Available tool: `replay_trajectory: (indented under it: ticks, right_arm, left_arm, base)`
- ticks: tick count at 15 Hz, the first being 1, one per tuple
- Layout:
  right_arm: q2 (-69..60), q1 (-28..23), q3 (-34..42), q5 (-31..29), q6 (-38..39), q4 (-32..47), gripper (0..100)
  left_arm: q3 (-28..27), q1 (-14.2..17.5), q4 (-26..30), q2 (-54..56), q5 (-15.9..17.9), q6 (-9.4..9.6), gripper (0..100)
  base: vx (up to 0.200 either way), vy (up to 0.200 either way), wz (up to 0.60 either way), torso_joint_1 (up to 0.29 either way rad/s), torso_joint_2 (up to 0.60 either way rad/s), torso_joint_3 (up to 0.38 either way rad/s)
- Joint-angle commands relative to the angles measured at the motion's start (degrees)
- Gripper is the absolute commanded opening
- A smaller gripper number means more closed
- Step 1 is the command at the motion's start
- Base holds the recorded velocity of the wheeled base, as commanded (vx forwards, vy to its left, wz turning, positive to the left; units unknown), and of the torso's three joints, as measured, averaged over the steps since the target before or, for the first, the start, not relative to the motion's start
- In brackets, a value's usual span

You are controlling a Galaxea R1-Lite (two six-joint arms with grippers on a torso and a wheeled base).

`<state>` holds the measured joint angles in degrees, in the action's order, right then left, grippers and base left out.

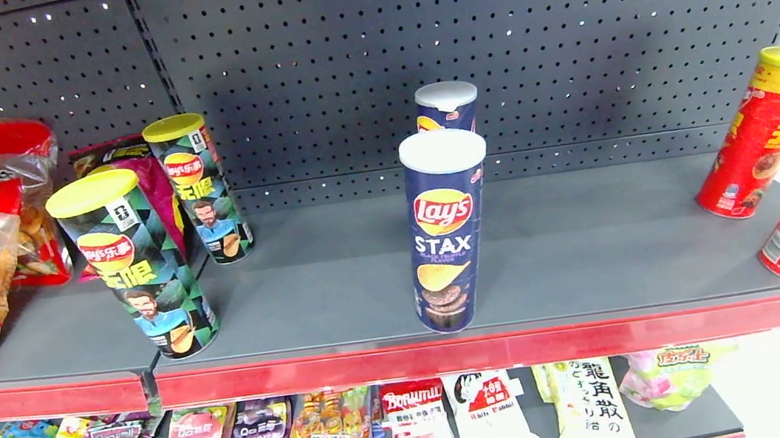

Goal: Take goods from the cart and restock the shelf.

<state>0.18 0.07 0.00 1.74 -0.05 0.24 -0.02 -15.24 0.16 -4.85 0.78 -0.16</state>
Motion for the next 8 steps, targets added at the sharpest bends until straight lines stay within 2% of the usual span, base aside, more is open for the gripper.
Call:
replay_trajectory:
  ticks: [1,2,3,4,5,7,8]
  right_arm:
    - [-0.1,0.0,0.0,0.0,0.0,0.0,100]
    - [-0.1,0.0,0.0,0.0,0.0,0.0,100]
    - [-0.1,0.0,0.0,0.1,0.0,0.0,100]
    - [-0.1,0.0,0.0,0.1,-0.1,0.0,100]
    - [-0.1,0.0,0.0,0.1,0.1,0.0,100]
    - [0.0,0.0,0.0,0.1,0.1,0.0,100]
    - [-0.1,0.0,0.0,0.1,0.1,0.0,100]
  left_arm:
    - [0.0,0.0,0.0,0.0,0.0,-0.02,100]
    - [0.0,0.0,0.0,0.0,0.0,-0.02,100]
    - [0.0,-0.1,0.0,0.3,0.5,0.86,100]
    - [0.0,-1.2,-0.1,1.1,1.2,1.83,100]
    - [-0.2,-5.6,-0.1,3.3,2.7,2.36,100]
    - [-0.1,-6.7,-0.2,3.9,3.0,4.11,100]
    - [-3.6,-6.9,-0.4,2.3,3.2,3.59,100]
  base:
    - [0.0,0.0,0.0,0.0,0.0,0.0]
    - [0.0,0.0,0.0,0.0,0.0,0.0]
    - [0.0,0.0,0.0,0.0,0.0,0.0]
    - [0.0,0.0,0.0,0.0,0.0,0.0]
    - [0.0,0.0,0.0,0.0,0.0,0.0]
    - [0.0,0.0,0.0,0.0,0.0,0.0]
    - [0.0,0.0,0.0,0.0,0.0,0.0]
